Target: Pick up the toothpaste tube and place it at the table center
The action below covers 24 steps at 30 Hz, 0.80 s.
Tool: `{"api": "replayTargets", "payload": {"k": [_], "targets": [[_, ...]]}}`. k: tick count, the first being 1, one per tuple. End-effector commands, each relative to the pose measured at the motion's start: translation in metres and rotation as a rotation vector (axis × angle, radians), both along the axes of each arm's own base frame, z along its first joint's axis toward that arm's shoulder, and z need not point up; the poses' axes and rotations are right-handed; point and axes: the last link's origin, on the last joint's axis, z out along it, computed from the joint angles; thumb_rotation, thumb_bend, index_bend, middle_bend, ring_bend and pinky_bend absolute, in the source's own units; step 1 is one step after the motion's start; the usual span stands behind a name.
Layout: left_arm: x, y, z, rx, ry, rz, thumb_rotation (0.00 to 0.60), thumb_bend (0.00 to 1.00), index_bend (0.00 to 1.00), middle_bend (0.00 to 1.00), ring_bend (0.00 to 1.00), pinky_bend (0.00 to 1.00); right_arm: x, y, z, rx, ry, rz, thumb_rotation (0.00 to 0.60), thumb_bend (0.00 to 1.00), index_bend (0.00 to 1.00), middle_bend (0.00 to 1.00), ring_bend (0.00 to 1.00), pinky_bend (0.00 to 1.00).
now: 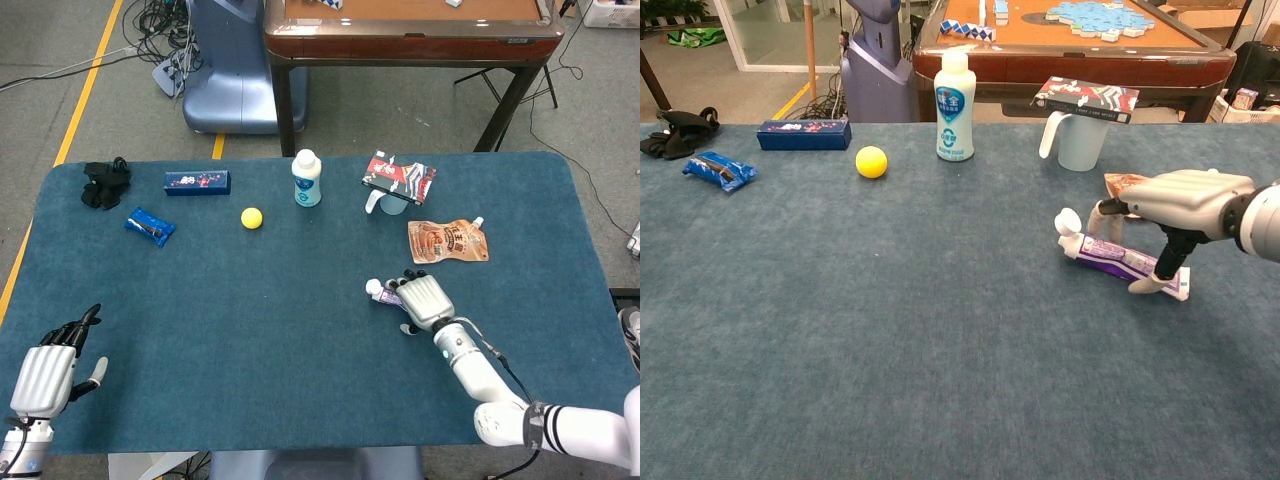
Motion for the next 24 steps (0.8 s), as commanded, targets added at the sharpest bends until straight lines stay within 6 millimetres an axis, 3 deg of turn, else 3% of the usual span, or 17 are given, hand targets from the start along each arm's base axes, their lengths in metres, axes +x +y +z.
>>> {"api": "replayTargets", "payload": {"k": [1,9,24], "targets": [[0.0,0.0,0.0,0.001,-0.002,-0.001,0.6,0.36,0.0,0.24,0.24,0.28,0.005,-0.006,-0.005,-0.008,-0.008,-0.008,0.6,0.26,0.25,0.32,0.17,0.21],[-0.002,-0.002,0.002,0.005,-0.003,0.006,0.6,0.36,0.0,0.24,0.24,0.28,0.01,-0.012,-0.014,-0.009,0.009,-0.006,0.6,0.37,0.3,0.36,0.2,0.21],[-0.006,-0.004,0.003,0.006,-0.011,0.014,0.6,0.36,0.0,0.23,0.24,0.27,0.004,-0.006,-0.014,0.004,0.036,-0.012,0.6,0.4,0.38,0.42,0.25,0.22]]}}
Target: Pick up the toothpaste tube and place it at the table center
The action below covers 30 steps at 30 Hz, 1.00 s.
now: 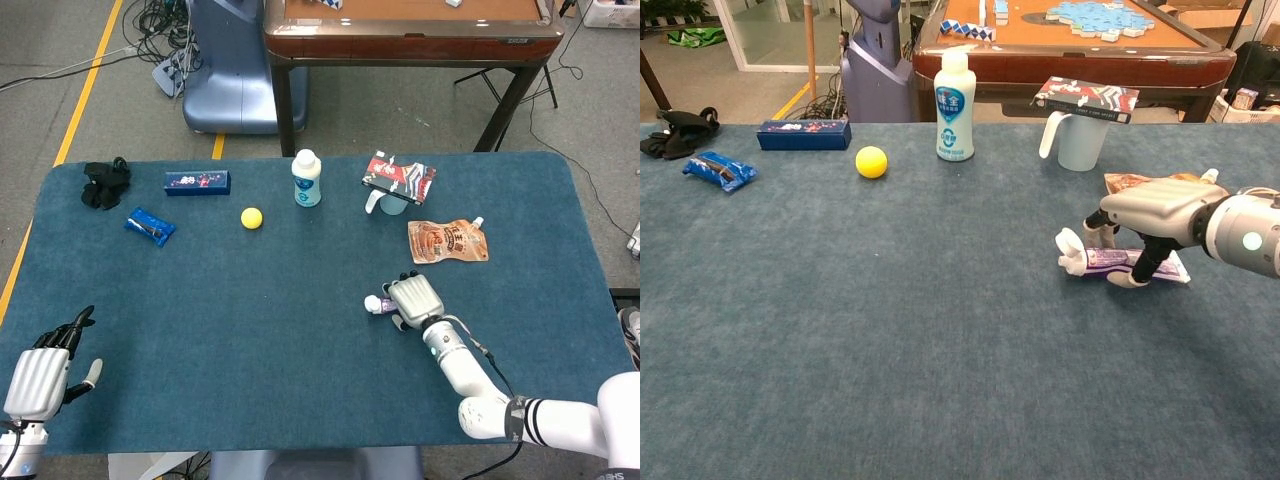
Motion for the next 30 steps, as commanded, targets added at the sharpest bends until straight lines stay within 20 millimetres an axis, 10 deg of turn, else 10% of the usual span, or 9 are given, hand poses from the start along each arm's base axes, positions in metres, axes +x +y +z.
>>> {"api": "replayTargets", "payload": {"k": [1,30], "targets": [[0.0,-0.0001,-0.0001,0.0,-0.001,-0.001,0.6,0.36,0.0,0.23,0.24,0.27,-0.0025,-0.0011,0.0014,-0.005,0.006,-0.005,0.6,0.4,0.38,0.42,0.25,0.22],[0.0039,0.0003,0.0028,-0.011,0.011,-0.007,0.6,0.36,0.0,0.22,0.24,0.27,-0.0022,-0.0072,-0.0071,0.018,0.069,0.034,0.6,0.47,0.56,0.55,0.36,0.27]]}}
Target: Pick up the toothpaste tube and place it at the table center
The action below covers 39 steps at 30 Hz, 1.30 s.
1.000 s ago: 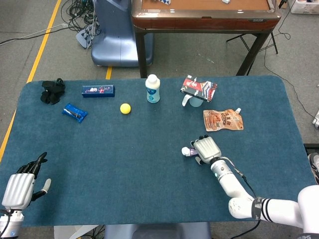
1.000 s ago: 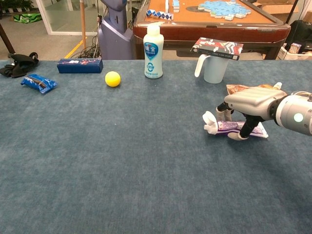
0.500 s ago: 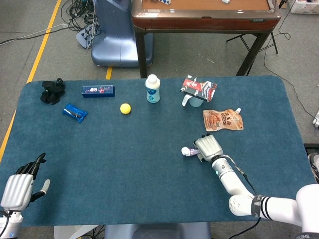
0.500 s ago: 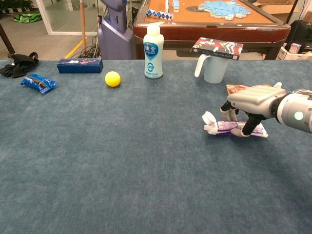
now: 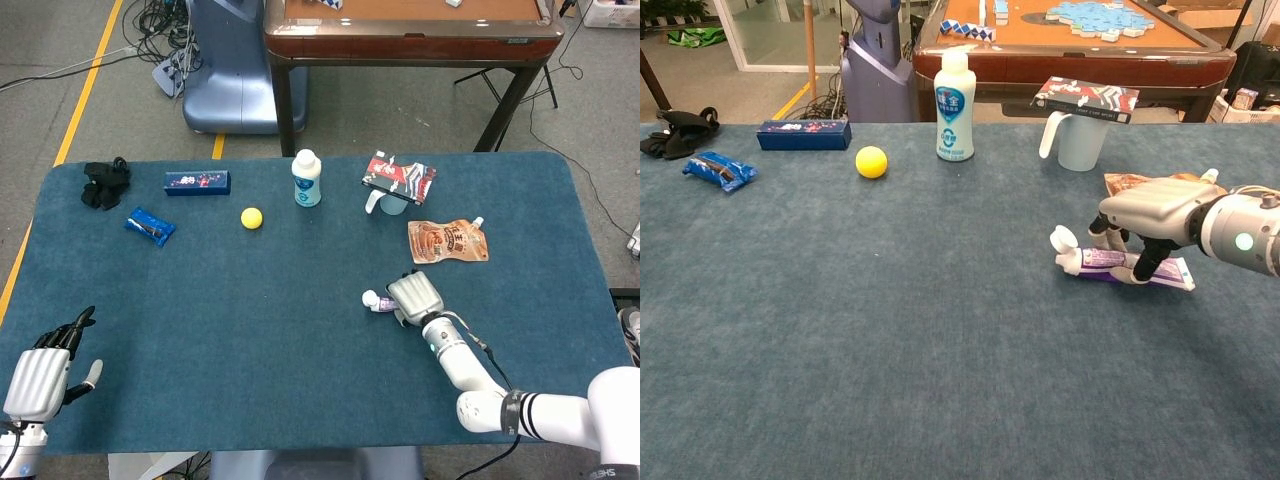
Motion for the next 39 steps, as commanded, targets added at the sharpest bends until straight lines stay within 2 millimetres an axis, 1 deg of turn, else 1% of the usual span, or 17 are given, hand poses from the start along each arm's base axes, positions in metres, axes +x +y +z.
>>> {"api": "replayTargets", "payload": {"k": [1,3,7,11,12,14,17,21,23,26,29,34,39], "targets": [[0.001,0.002,0.001,-0.004,0.004,-0.005,0.6,0.36,0.0,0.22,0.24,0.27,0.001,0.0,-0.001,0.004,-0.012,0.001,0.6,0.47,0.58,0.57,0.37,0.28],[0.003,0.006,0.002,-0.016,0.009,-0.015,0.6,0.36,0.0,0.22,0.24,0.27,0.003,0.0,0.0,0.007,-0.021,0.008,0.6,0.5,0.64,0.61,0.42,0.3],[0.011,0.019,0.004,-0.056,0.021,-0.063,0.6,0.36,0.0,0.22,0.24,0.27,0.012,0.0,0.007,0.023,-0.058,0.03,0.6,0.57,0.72,0.67,0.49,0.32],[0.026,0.04,0.004,-0.129,0.029,-0.142,0.6,0.36,0.0,0.23,0.26,0.3,0.028,0.0,0.019,0.063,-0.079,0.076,0.6,0.61,0.77,0.71,0.54,0.35],[0.032,0.047,0.004,-0.158,0.033,-0.17,0.6,0.36,0.0,0.23,0.26,0.31,0.035,0.0,0.023,0.079,-0.079,0.093,0.6,0.63,0.77,0.72,0.54,0.36],[0.042,0.057,0.003,-0.206,0.049,-0.212,0.6,0.36,0.0,0.28,0.32,0.36,0.047,-0.001,0.03,0.107,-0.088,0.111,0.6,0.64,0.78,0.72,0.56,0.37],[0.061,0.074,0.0,-0.292,0.06,-0.277,0.6,0.36,0.0,0.38,0.44,0.46,0.069,-0.003,0.044,0.145,-0.086,0.151,0.6,0.66,0.8,0.74,0.58,0.39],[0.086,0.095,-0.008,-0.403,0.085,-0.346,0.6,0.36,0.0,0.47,0.53,0.58,0.1,-0.004,0.061,0.186,-0.065,0.211,0.6,0.66,0.82,0.75,0.6,0.41],[0.096,0.103,-0.013,-0.439,0.102,-0.376,0.6,0.36,0.0,0.51,0.59,0.65,0.11,-0.005,0.065,0.195,-0.051,0.233,0.6,0.66,0.83,0.76,0.61,0.42],[0.114,0.113,-0.023,-0.489,0.12,-0.427,0.6,0.36,0.0,0.56,0.67,0.74,0.126,-0.006,0.066,0.212,-0.035,0.256,0.6,0.66,0.83,0.76,0.62,0.43],[0.13,0.119,-0.032,-0.543,0.126,-0.462,0.6,0.38,0.0,0.63,0.74,0.8,0.138,-0.006,0.062,0.232,-0.028,0.268,0.6,0.66,0.84,0.77,0.63,0.43],[0.157,0.122,-0.048,-0.613,0.157,-0.528,0.6,0.44,0.0,0.72,0.81,0.86,0.152,-0.009,0.052,0.25,-0.019,0.281,0.6,0.66,0.86,0.78,0.65,0.43],[0.175,0.123,-0.061,-0.656,0.172,-0.565,0.6,0.46,0.0,0.75,0.84,0.88,0.159,-0.009,0.042,0.268,-0.008,0.288,0.6,0.66,0.86,0.79,0.66,0.43]]}}
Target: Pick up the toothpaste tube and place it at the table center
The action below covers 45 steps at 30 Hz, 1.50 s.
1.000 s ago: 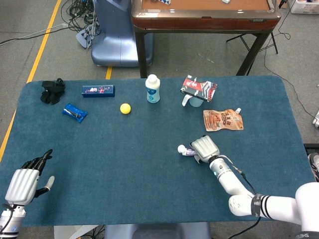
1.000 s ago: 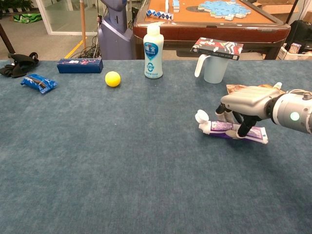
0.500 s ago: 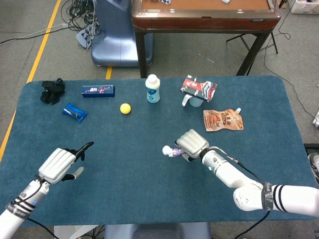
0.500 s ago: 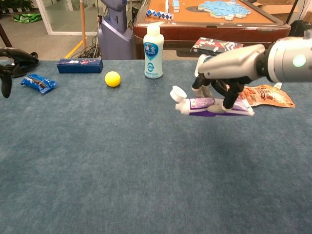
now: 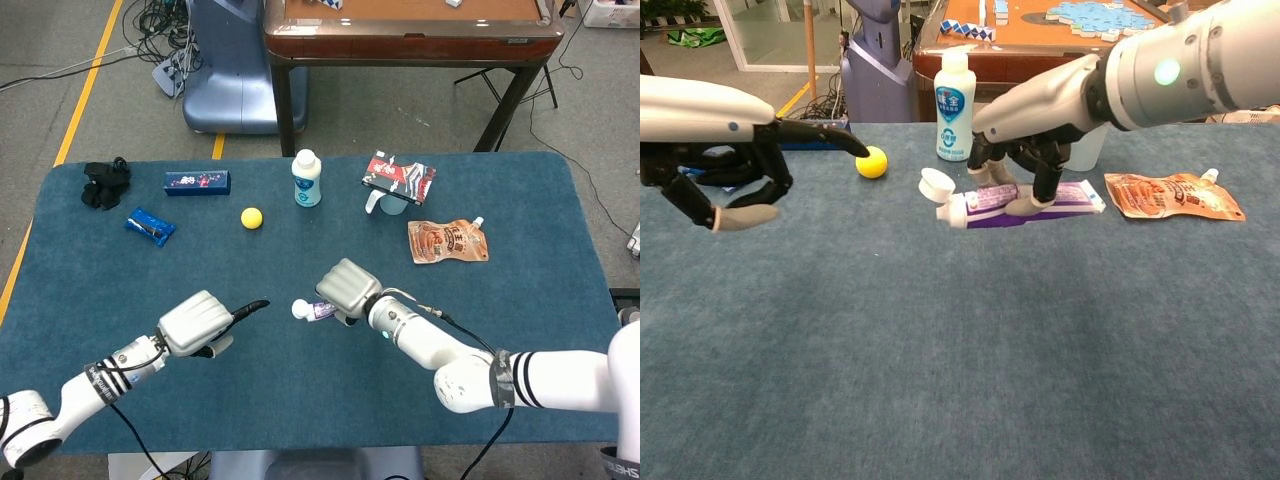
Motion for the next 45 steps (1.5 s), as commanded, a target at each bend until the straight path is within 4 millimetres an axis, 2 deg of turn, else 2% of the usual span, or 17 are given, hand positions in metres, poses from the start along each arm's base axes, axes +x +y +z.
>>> {"api": "replayTargets", "payload": {"k": [1,12,23,45], "targets": [[0.012,0.0,-0.008,-0.022,0.0,-0.023,0.6,0.46,0.0,0.75,0.84,0.89,0.003,0.0,-0.007,0.01,0.007,0.0,0.6,0.66,0.86,0.79,0.66,0.43],[0.03,0.001,-0.029,-0.067,-0.008,-0.044,0.6,0.46,0.0,0.75,0.84,0.89,0.008,0.002,-0.02,0.032,-0.003,0.0,0.6,0.69,0.88,0.8,0.68,0.43],[0.014,0.006,-0.034,-0.056,0.031,0.0,0.6,0.46,0.0,0.75,0.84,0.89,0.003,0.0,-0.019,0.026,-0.019,-0.008,0.6,0.69,0.89,0.81,0.69,0.43],[0.002,0.003,-0.035,-0.06,0.026,0.037,0.6,0.46,0.0,0.75,0.84,0.89,0.001,-0.006,-0.011,0.0,-0.078,-0.024,0.6,0.69,0.91,0.83,0.72,0.43]]}}
